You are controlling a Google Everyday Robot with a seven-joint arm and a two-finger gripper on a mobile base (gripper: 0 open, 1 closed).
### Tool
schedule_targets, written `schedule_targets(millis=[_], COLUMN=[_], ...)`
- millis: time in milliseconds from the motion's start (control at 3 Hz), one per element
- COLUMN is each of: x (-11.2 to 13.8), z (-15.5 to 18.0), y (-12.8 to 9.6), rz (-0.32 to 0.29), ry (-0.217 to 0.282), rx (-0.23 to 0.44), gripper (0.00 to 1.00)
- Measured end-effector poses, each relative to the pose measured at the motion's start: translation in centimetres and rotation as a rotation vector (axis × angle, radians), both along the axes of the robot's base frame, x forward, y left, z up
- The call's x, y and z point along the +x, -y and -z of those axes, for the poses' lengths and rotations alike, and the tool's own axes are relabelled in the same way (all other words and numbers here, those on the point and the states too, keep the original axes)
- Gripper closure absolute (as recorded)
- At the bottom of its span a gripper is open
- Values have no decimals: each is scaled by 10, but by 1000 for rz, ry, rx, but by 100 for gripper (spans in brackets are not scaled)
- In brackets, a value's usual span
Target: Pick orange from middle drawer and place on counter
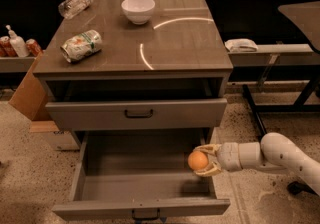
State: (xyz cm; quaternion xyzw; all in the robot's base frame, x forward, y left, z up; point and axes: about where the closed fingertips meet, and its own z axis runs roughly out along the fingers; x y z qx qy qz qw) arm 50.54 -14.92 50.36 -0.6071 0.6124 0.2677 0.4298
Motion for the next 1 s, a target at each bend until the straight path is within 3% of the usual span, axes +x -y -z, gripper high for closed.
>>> schedule_targets(millis=[333, 667, 1000], x=[0, -7, -15], z=[0, -52, -177], y=[0, 6, 26], rz=[0, -15, -38], ry=[0, 89, 295], rx=[0, -13, -41], gripper=[100, 100, 100])
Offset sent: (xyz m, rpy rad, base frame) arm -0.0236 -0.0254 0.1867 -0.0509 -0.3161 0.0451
